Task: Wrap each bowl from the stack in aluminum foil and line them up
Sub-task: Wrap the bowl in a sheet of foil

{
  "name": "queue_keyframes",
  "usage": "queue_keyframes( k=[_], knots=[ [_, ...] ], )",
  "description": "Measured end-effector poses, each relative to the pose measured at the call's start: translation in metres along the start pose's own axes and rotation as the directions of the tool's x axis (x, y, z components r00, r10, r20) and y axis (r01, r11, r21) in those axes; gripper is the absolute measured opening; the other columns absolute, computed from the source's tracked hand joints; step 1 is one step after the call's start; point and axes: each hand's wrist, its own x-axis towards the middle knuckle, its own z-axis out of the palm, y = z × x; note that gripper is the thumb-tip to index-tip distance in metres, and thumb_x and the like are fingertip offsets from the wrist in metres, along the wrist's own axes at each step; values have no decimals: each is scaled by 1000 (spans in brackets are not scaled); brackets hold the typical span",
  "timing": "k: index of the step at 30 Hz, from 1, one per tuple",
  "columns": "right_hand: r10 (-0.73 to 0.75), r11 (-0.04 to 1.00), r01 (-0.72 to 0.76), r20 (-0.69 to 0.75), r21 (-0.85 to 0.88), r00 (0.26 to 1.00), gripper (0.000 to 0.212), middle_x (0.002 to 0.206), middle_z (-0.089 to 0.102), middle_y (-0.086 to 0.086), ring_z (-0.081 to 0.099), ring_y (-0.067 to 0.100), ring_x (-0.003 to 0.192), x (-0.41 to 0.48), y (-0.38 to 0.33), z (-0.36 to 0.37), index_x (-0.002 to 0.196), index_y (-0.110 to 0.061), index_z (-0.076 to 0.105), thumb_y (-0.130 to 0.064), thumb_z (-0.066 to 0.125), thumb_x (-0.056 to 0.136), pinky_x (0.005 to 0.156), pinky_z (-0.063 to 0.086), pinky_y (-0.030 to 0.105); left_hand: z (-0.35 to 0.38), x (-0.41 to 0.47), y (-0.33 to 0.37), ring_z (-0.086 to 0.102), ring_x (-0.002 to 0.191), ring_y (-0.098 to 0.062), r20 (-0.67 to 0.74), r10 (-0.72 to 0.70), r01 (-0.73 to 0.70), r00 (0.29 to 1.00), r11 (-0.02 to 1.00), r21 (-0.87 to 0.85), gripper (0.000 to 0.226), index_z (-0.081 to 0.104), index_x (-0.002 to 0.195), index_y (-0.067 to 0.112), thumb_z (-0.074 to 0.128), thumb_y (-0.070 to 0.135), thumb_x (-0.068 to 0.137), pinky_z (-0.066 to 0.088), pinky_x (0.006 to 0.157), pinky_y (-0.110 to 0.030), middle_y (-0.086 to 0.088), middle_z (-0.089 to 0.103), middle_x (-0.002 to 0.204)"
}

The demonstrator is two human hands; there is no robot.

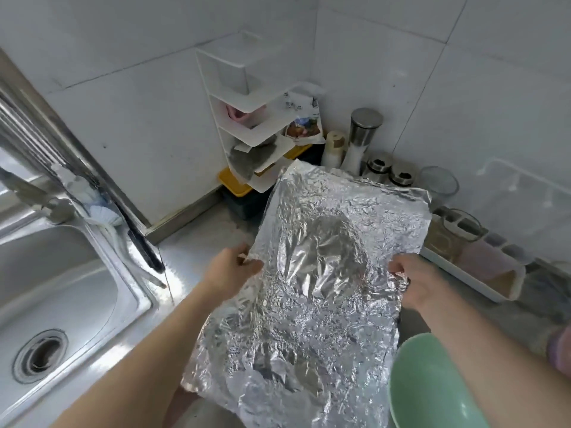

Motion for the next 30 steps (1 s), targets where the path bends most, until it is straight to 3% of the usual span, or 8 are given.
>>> queue_keyframes(
  k=[3, 7, 10, 14, 18, 22, 26, 30],
  knots=[
    [-73, 996, 75, -45, 57, 996, 28, 85, 36, 5, 37, 18, 82, -13, -6, -5, 55, -15, 34, 6, 44, 72, 99, 34, 39, 7, -28, 2, 63, 82, -25, -119, 75, -81, 990, 996, -46, 23, 60, 103, 7, 66, 27, 93, 50, 72, -36, -5, 67, 89],
    [-238, 970, 237, 5, 57, 971, 16, 81, 49, 5, 46, 15, 61, -31, -12, -13, 70, -11, 52, 1, 54, 80, 59, 45, 25, 8, -55, 14, 57, 71, -17, -336, 96, -158, 937, 974, -164, 14, 57, 97, 10, 63, 23, 94, 42, 60, -31, 1, 64, 83],
    [-393, 916, 393, -21, 76, 919, 11, 82, 56, 0, 50, 12, 64, -54, -23, 7, 84, -12, 59, -2, 58, 85, 56, 41, 23, 6, -64, 16, 47, 58, -13, -437, -40, -170, 899, 886, -431, 8, 56, 92, 19, 61, 23, 95, 36, 52, -30, 0, 62, 80],
    [-732, 634, 749, 163, -195, 662, 12, 74, 63, 2, 54, 14, 66, -79, -54, 53, 83, -15, 65, -7, 58, 87, 57, 38, 21, 13, -74, 6, 53, 81, -22, -369, -325, -103, 871, 613, -783, 29, 52, 119, 11, 63, 21, 94, 44, 71, -38, -7, 61, 97],
    [-908, 70, 920, 358, -385, 219, 23, 97, 72, 14, 63, 23, 88, -118, -86, 111, 102, -11, 73, -8, 57, 87, 71, 43, 31, 43, -85, 0, 61, 89, -29, -113, -472, 92, 874, 390, -916, 29, 59, 105, 12, 69, 27, 82, 46, 75, -39, -14, 65, 103],
    [-821, -373, 820, 566, -434, -75, 40, 102, 69, 2, 55, 25, 107, -149, -74, 160, 101, -27, 74, 2, 56, 80, 79, 25, 35, 89, -94, 19, 68, 82, -26, 50, -463, 215, 885, 311, -926, 26, 64, 104, 7, 63, 28, 90, 50, 70, -36, -11, 72, 93],
    [-508, -661, 688, 853, -301, -115, 45, 102, 65, -4, 48, 22, 115, -140, -37, 199, 98, -23, 73, 11, 59, 72, 84, 22, 34, 115, -97, 47, 50, 68, -17, 305, -281, 378, 910, 259, -889, 18, 60, 100, 7, 59, 20, 87, 39, 51, -27, -12, 54, 85],
    [-251, -757, 615, 967, -222, 39, 71, 156, 28, 1, 11, 22, 147, -121, -2, 203, 144, -29, 39, 4, 58, 83, 112, 18, 53, 101, -98, 55, 58, 48, -10, 473, -120, 435, 873, 631, -642, 11, 66, 93, 2, 57, 8, 92, 50, 47, -21, -10, 66, 78]
  ],
)
